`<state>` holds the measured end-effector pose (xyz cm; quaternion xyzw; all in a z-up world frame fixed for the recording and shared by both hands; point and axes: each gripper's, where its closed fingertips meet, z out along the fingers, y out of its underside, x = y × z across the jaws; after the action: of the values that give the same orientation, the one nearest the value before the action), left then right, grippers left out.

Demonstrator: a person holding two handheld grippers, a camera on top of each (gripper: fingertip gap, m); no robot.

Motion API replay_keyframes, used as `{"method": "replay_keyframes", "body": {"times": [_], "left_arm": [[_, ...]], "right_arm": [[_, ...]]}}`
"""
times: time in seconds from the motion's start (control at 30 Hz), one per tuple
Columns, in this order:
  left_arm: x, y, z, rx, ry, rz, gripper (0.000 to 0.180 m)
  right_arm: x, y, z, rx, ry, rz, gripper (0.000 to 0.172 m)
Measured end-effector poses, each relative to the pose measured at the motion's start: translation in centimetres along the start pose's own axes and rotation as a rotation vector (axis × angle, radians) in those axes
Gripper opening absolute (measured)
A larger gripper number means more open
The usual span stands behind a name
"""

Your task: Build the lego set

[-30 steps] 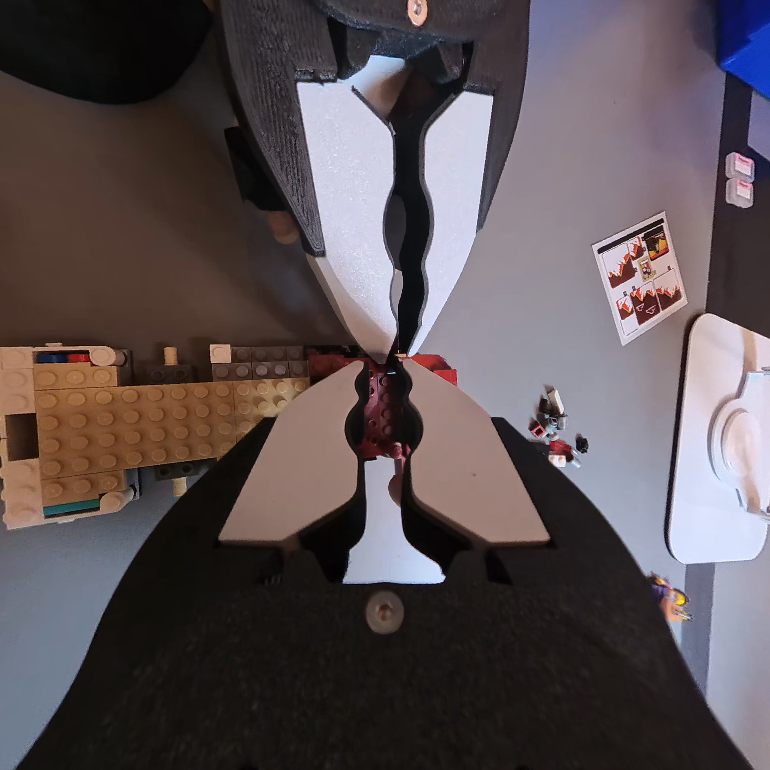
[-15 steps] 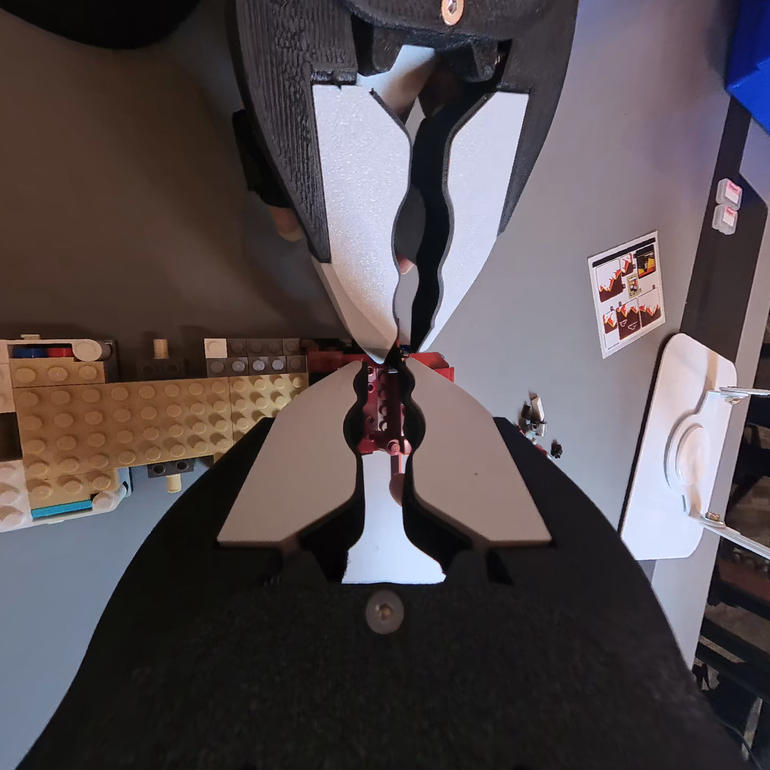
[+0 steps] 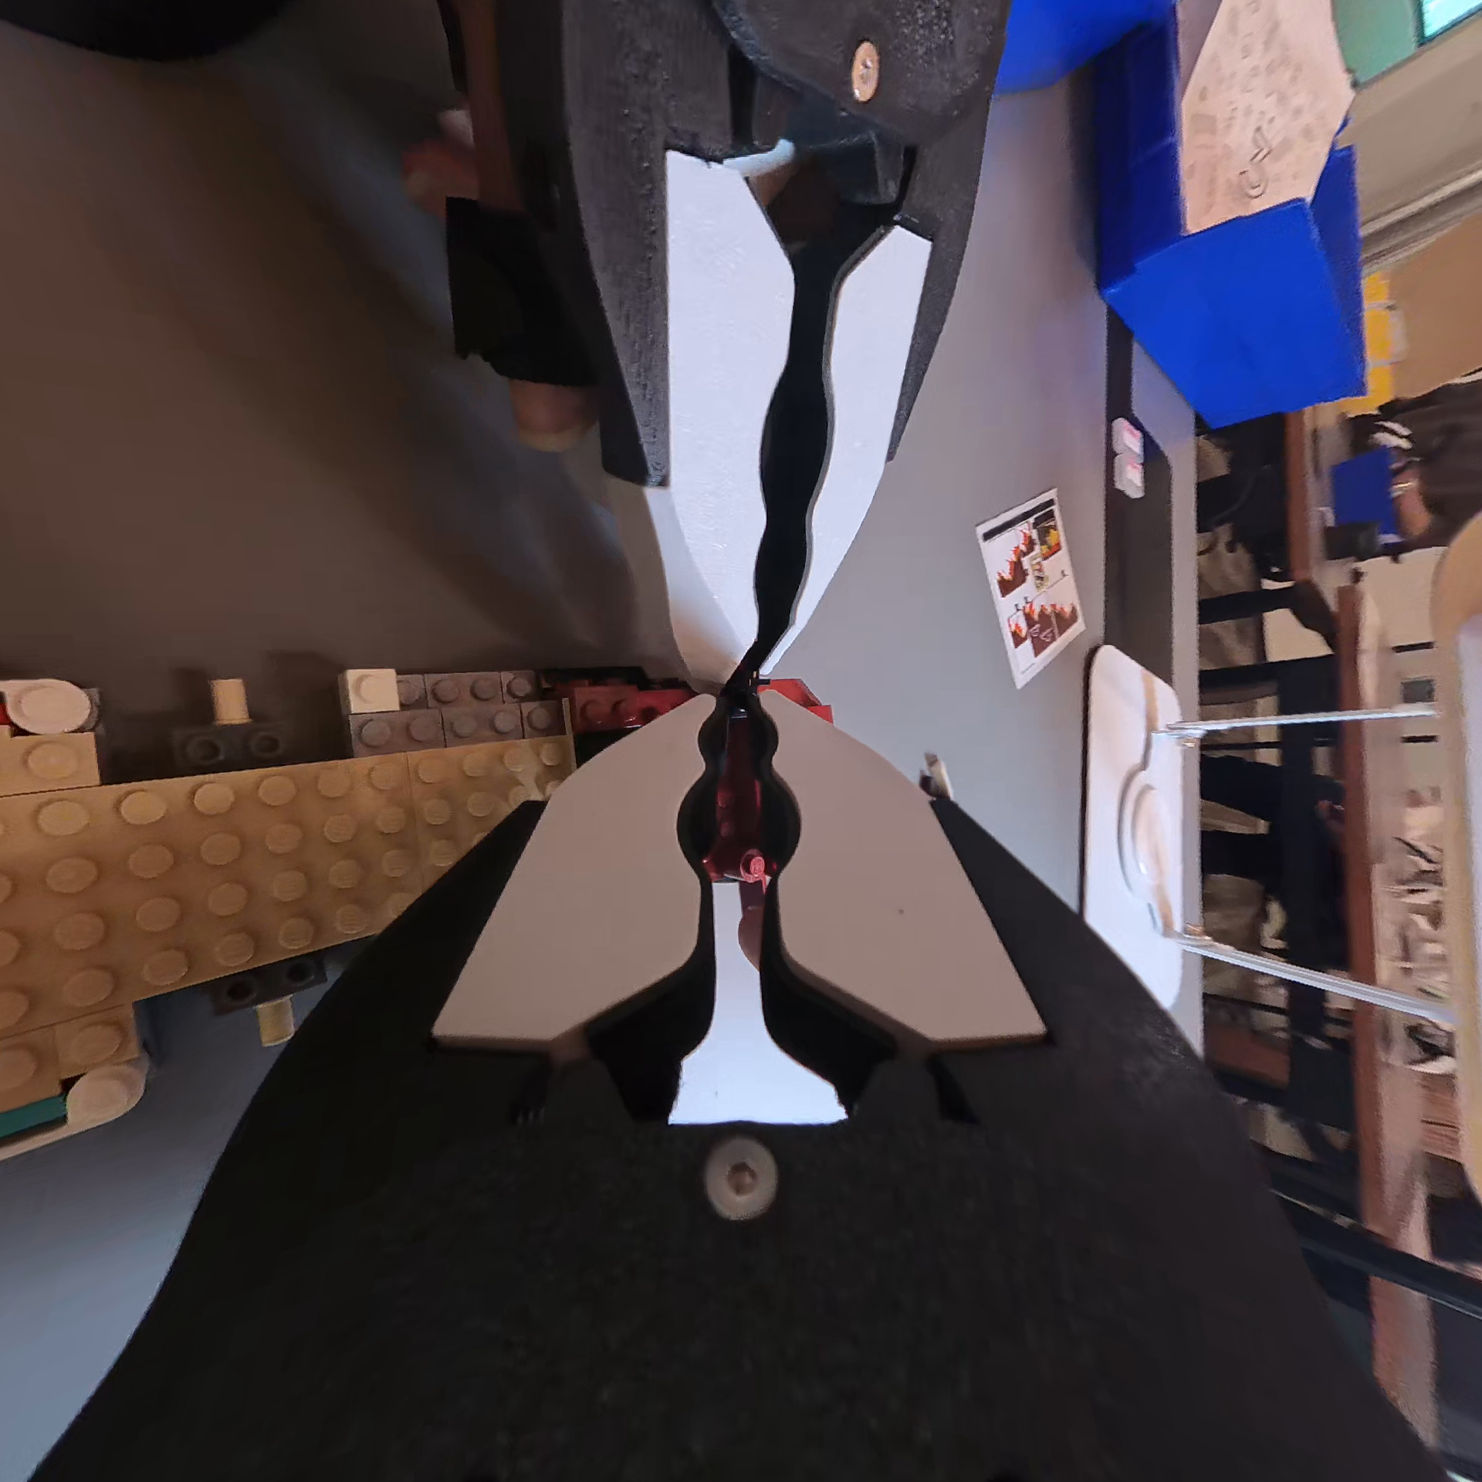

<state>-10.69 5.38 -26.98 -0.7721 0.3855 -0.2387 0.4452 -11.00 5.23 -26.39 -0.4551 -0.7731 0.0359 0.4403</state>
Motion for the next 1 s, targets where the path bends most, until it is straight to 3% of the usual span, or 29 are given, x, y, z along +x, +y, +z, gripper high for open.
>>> {"method": "replay_keyframes", "body": {"times": [0.13,0.4,0.7,1.0], "left_arm": [[0.03,-0.01,0.04,0.006,0.010,-0.017,0.009],[0.04,0.06,-0.01,0.016,0.020,-0.019,0.009],[0.08,0.12,-0.03,0.016,0.019,-0.012,0.009],[0.10,0.10,-0.01,0.018,0.022,-0.023,0.009]], "right_arm": [[-0.03,0.05,0.00,-0.038,0.011,-0.081,0.005],[-0.14,0.05,0.11,-0.132,-0.165,-0.191,0.004],[-0.25,0.09,0.20,-0.205,-0.242,-0.324,0.004],[-0.27,0.11,0.18,-0.210,-0.216,-0.278,0.005]]}}
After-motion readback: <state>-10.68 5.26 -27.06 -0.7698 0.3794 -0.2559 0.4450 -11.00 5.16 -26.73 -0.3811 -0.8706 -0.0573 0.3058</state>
